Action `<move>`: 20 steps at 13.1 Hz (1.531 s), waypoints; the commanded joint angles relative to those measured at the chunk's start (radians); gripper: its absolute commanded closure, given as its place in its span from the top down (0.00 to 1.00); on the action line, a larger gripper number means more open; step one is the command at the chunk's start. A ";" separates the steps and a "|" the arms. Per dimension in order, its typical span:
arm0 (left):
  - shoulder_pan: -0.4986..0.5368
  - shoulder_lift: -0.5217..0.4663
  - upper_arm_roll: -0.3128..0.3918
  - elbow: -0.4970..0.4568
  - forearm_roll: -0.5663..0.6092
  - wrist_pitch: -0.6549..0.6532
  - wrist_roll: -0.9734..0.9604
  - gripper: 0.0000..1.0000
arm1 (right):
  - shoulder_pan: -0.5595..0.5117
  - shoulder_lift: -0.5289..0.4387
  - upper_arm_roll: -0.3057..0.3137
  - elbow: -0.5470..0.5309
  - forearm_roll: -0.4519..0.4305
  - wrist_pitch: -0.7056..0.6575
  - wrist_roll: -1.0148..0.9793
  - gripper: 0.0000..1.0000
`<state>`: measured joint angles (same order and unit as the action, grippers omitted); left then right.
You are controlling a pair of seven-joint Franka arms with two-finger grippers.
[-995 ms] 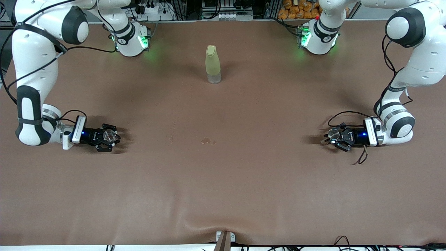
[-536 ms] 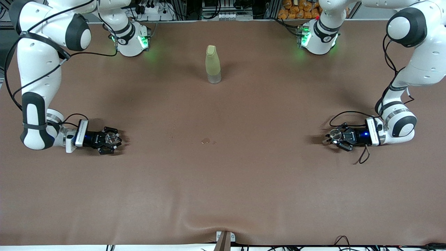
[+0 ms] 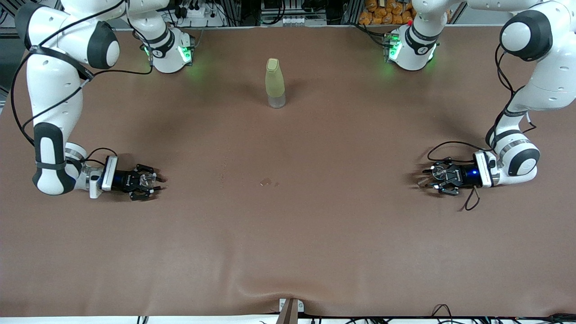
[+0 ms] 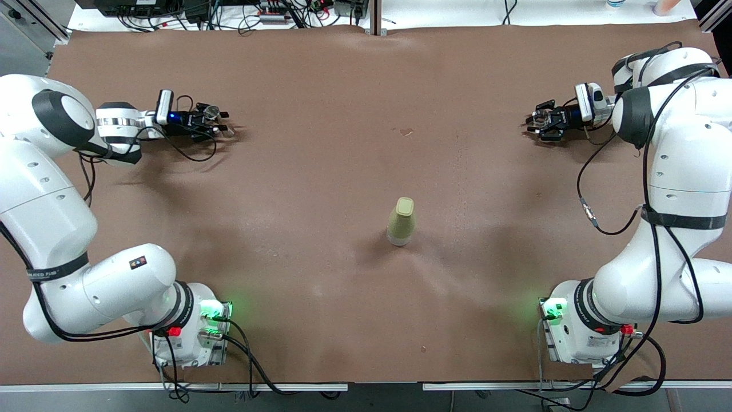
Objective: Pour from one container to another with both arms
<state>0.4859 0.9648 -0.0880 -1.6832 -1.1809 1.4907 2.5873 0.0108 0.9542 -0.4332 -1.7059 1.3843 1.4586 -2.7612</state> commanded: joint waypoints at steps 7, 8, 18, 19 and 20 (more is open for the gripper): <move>0.048 0.011 -0.004 0.014 0.024 -0.020 0.002 1.00 | -0.058 0.000 0.002 0.011 -0.017 -0.007 -0.092 1.00; 0.052 0.009 -0.006 0.014 0.024 -0.020 0.001 1.00 | -0.057 -0.006 -0.011 0.012 -0.040 -0.007 -0.051 1.00; 0.108 -0.041 0.010 0.152 0.148 -0.020 -0.240 1.00 | 0.000 -0.187 -0.193 0.029 -0.309 0.025 0.581 1.00; 0.109 -0.052 0.010 0.166 0.149 -0.020 -0.278 1.00 | 0.000 -0.240 -0.193 0.028 -0.353 0.054 0.654 1.00; 0.108 -0.076 0.010 0.175 0.149 -0.020 -0.330 1.00 | 0.000 -0.297 -0.193 0.028 -0.399 0.071 0.752 1.00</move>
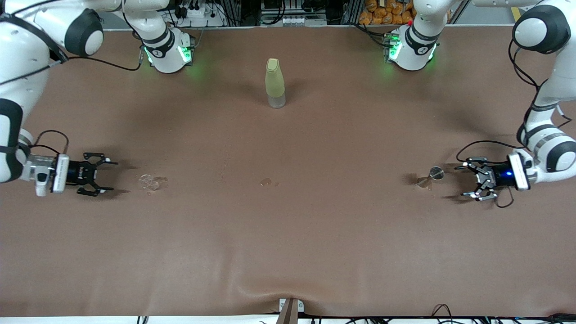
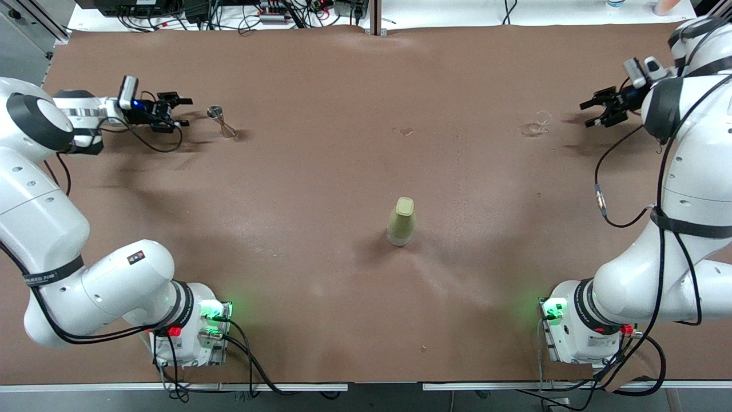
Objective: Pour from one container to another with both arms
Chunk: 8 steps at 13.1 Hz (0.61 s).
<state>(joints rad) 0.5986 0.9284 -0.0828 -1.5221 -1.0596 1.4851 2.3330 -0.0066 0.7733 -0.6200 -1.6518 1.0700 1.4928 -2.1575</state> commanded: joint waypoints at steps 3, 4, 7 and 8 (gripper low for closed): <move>-0.017 -0.115 -0.008 0.060 0.053 -0.014 -0.312 1.00 | 0.033 -0.285 -0.006 -0.025 -0.246 0.046 0.474 1.00; -0.028 -0.149 -0.008 0.060 0.053 -0.014 -0.386 1.00 | 0.046 -0.343 -0.006 -0.023 -0.301 0.053 0.572 1.00; -0.063 -0.207 -0.008 0.088 0.058 0.003 -0.642 1.00 | 0.103 -0.488 -0.006 -0.020 -0.448 0.087 0.866 1.00; -0.086 -0.244 0.000 0.088 0.076 0.024 -0.681 1.00 | 0.115 -0.521 -0.004 -0.004 -0.499 0.093 0.969 1.00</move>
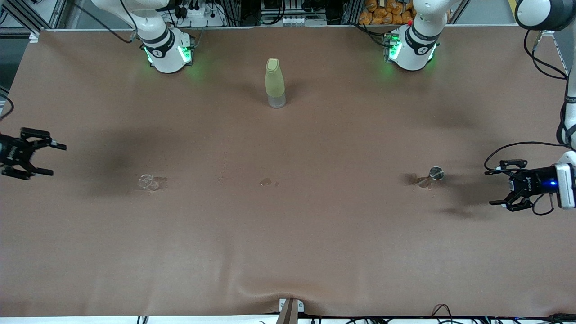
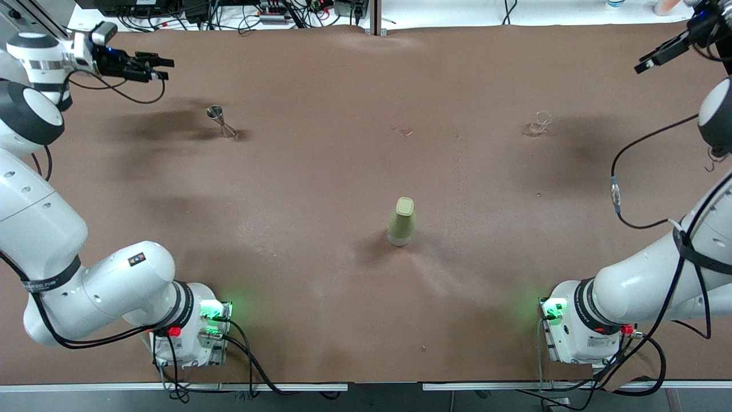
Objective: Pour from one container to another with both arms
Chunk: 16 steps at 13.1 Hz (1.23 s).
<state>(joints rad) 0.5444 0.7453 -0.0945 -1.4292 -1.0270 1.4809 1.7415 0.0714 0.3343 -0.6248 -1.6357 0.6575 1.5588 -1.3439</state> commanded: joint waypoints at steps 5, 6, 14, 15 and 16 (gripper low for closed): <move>-0.061 -0.233 -0.002 -0.007 0.217 0.144 -0.443 1.00 | 0.071 -0.222 0.112 0.065 -0.338 0.024 0.636 1.00; -0.061 -0.256 -0.011 -0.007 0.222 0.144 -0.536 1.00 | 0.067 -0.248 0.153 0.074 -0.384 0.023 0.707 1.00; -0.173 -0.372 -0.030 0.018 0.468 0.177 -1.032 1.00 | -0.168 -0.319 0.552 0.108 -0.530 0.007 1.023 1.00; -0.191 -0.383 -0.028 0.024 0.496 0.186 -1.151 1.00 | -0.171 -0.316 0.557 0.114 -0.535 -0.002 1.023 1.00; -0.196 -0.394 -0.030 0.026 0.539 0.187 -1.297 1.00 | -0.171 -0.313 0.556 0.123 -0.538 -0.020 1.023 1.00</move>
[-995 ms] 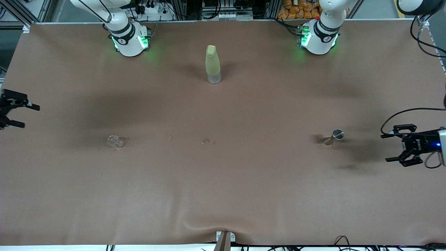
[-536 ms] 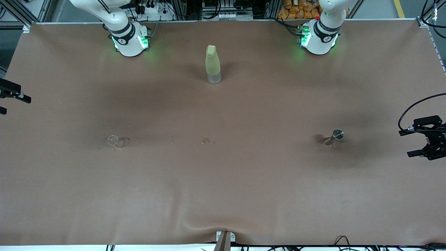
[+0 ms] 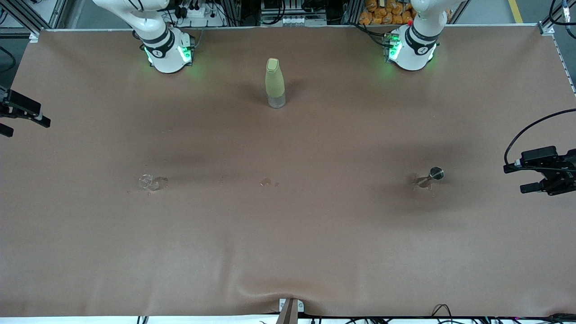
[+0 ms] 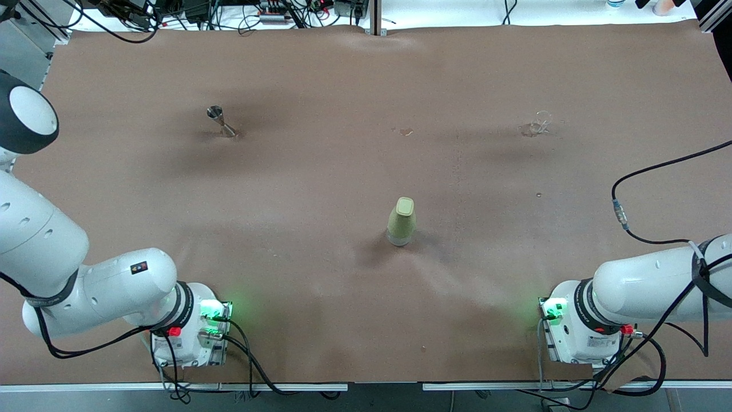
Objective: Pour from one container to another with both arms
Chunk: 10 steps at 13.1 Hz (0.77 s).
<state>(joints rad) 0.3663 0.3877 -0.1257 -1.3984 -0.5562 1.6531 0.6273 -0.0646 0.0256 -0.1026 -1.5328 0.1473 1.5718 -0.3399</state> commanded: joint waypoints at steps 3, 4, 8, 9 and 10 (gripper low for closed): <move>-0.079 -0.093 -0.014 0.001 0.246 0.014 -0.328 1.00 | -0.023 -0.007 0.044 0.029 -0.051 -0.110 0.091 1.00; -0.093 -0.105 -0.015 0.001 0.268 0.013 -0.386 1.00 | -0.009 -0.009 0.043 0.031 -0.052 -0.140 0.120 1.00; -0.172 -0.150 -0.029 -0.001 0.479 0.010 -0.523 1.00 | 0.095 -0.009 -0.006 0.036 -0.075 -0.151 0.202 1.00; -0.172 -0.164 -0.035 -0.001 0.478 0.010 -0.526 1.00 | 0.083 -0.007 -0.002 0.037 -0.077 -0.147 0.205 1.00; -0.173 -0.179 -0.037 -0.002 0.476 0.007 -0.537 1.00 | 0.053 -0.004 0.006 0.037 -0.068 -0.145 0.203 1.00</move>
<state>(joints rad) 0.1886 0.2576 -0.1577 -1.3822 -0.1029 1.6585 0.1123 0.0066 0.0254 -0.0887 -1.5066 0.0929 1.4337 -0.1509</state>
